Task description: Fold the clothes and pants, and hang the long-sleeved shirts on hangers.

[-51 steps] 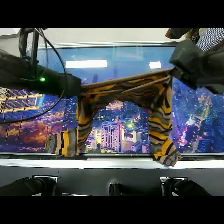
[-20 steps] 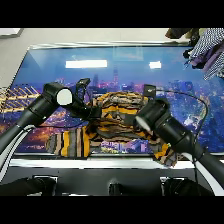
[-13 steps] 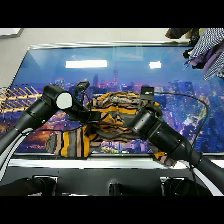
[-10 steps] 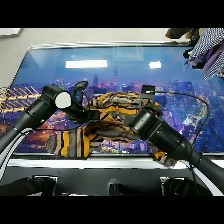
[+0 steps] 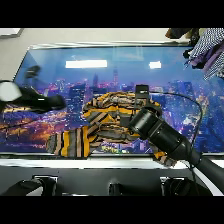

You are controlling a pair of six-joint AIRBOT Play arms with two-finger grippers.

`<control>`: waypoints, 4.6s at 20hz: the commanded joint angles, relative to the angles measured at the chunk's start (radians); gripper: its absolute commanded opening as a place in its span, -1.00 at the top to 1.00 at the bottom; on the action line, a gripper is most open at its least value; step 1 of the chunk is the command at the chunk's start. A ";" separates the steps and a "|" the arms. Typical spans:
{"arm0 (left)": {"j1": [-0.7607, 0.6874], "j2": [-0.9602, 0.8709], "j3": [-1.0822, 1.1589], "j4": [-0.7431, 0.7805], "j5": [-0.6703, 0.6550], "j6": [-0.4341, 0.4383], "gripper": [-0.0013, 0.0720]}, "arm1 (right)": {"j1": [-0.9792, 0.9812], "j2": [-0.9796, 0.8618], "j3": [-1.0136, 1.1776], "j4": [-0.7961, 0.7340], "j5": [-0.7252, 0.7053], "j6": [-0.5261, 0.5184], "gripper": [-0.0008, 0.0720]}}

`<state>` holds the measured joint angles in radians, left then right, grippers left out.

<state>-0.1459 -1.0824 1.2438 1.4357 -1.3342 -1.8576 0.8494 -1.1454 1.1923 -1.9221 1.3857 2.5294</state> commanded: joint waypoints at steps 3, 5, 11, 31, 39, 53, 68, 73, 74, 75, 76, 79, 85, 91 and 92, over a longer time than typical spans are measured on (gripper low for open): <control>0.478 0.129 -0.112 0.031 -0.029 0.348 -0.70 | 0.000 0.000 0.000 0.016 -0.008 -0.075 0.90; 0.594 0.128 -0.113 0.030 -0.042 0.353 -0.70 | 0.000 0.000 0.000 0.016 -0.014 -0.077 0.90; 0.929 0.032 -0.141 -0.126 0.015 0.381 -0.70 | 0.000 0.000 0.000 0.034 -0.032 -0.107 0.90; 1.023 -0.391 -0.141 -0.133 0.153 1.033 -0.65 | 0.000 0.000 0.000 0.059 0.065 -0.124 0.90; 0.995 -0.434 -0.141 -0.126 0.183 1.044 -0.21 | 0.000 0.000 0.000 0.055 0.064 -0.124 0.90; 0.961 -0.455 -0.140 -0.131 0.183 1.043 0.91 | 0.000 0.000 0.000 0.028 0.065 -0.125 0.90; 0.961 -0.300 -0.116 -0.233 0.207 1.016 0.92 | 0.000 0.000 0.000 -0.002 0.059 -0.124 0.90; 0.961 -0.208 -0.037 -0.251 0.277 0.949 0.92 | 0.000 0.000 0.000 -0.024 0.050 -0.116 0.90; 0.961 -0.189 -0.024 -0.261 0.293 0.949 0.92 | 0.000 0.000 0.000 -0.037 0.046 -0.100 0.90; 0.961 -0.169 -0.013 -0.278 0.311 0.949 0.92 | 0.000 -0.001 0.000 -0.050 0.035 -0.093 0.90; 0.961 -0.148 -0.008 -0.298 0.334 0.949 0.92 | 0.000 -0.001 0.000 -0.060 0.021 -0.079 0.90; 0.957 -0.078 -0.005 -0.364 0.420 0.950 0.92 | 0.000 -0.008 0.000 -0.104 0.003 -0.007 0.90; 0.749 0.053 -0.042 -0.363 0.383 1.101 0.92 | -0.138 -0.019 0.016 -0.043 -0.038 0.027 0.91; 0.400 0.192 -0.215 -0.363 0.323 1.163 0.92 | -0.182 -0.018 0.020 0.017 -0.011 -0.043 0.90; 0.351 0.213 -0.237 -0.362 0.279 1.163 0.92 | -0.182 -0.018 0.020 0.007 -0.003 -0.047 0.90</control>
<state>0.3458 -0.9302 1.0729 1.0729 -0.9867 -0.7166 0.6796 -1.1629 1.2106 -1.9209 1.3640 2.4989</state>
